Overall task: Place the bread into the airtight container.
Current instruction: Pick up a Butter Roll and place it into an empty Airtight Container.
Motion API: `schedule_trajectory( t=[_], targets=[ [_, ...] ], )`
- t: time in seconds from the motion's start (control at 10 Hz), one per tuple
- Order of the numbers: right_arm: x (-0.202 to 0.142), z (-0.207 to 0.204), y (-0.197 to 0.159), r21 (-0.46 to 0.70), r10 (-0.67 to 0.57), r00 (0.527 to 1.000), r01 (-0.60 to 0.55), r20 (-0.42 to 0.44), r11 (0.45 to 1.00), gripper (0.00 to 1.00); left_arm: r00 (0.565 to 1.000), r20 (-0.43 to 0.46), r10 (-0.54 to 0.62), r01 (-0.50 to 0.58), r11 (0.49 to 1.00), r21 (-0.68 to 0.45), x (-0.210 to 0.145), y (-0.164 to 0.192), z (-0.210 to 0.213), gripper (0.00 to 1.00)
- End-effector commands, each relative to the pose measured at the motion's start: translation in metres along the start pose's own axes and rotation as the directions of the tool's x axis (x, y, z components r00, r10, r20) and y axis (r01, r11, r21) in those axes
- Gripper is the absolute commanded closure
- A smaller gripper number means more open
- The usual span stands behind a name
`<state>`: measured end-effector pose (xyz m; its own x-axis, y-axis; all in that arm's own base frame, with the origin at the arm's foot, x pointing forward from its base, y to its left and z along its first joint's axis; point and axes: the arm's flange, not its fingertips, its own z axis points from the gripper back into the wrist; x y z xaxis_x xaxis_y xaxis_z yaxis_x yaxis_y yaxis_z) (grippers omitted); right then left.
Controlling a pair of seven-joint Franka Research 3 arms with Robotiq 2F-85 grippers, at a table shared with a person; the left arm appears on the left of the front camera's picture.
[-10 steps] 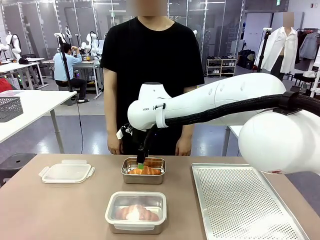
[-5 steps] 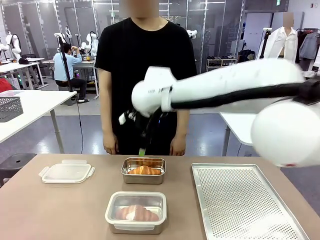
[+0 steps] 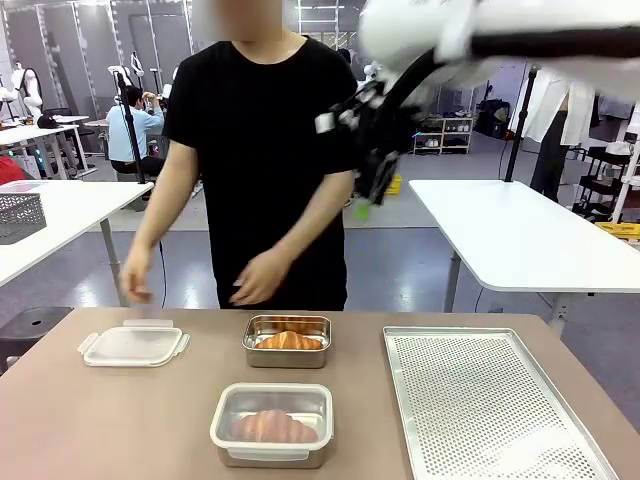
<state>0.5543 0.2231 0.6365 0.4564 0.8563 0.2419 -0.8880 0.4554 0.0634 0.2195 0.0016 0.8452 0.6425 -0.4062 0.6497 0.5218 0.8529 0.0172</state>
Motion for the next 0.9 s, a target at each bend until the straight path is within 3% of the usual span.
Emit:
schedule_trajectory(
  t=[0.0, 0.2, 0.4, 0.5, 0.8],
  targets=[
    [-0.084, 0.041, 0.023, -0.044, -0.157, 0.986, 0.159, 0.05, 0.986, 0.0, 1.0, -0.002, -0.01, 0.01, 1.0, -0.004, 0.001, 0.0, 0.001, 0.0],
    [-0.146, 0.107, 0.061, -0.163, -0.294, 0.95, 0.309, 0.107, 0.937, 0.0, 1.0, -0.002, -0.01, 0.01, 1.0, -0.004, 0.001, 0.0, 0.001, 0.0],
    [-0.202, 0.167, 0.095, -0.201, -0.438, 0.887, 0.46, 0.146, 0.865, 0.0, 1.0, -0.002, -0.01, 0.01, 1.0, -0.004, 0.001, 0.0, 0.001, 0.0],
    [-0.222, 0.186, 0.107, -0.201, -0.496, 0.86, 0.511, 0.124, 0.836, 0.0, 1.0, -0.002, -0.01, 0.01, 1.0, -0.004, 0.001, 0.0, 0.001, 0.0],
    [-0.251, 0.224, 0.15, -0.194, -0.559, 0.803, 0.594, 0.208, 0.781, 0.0, 1.0, -0.002, -0.01, 0.01, 1.0, -0.004, 0.001, 0.0, 0.001, 0.0]
  ],
)
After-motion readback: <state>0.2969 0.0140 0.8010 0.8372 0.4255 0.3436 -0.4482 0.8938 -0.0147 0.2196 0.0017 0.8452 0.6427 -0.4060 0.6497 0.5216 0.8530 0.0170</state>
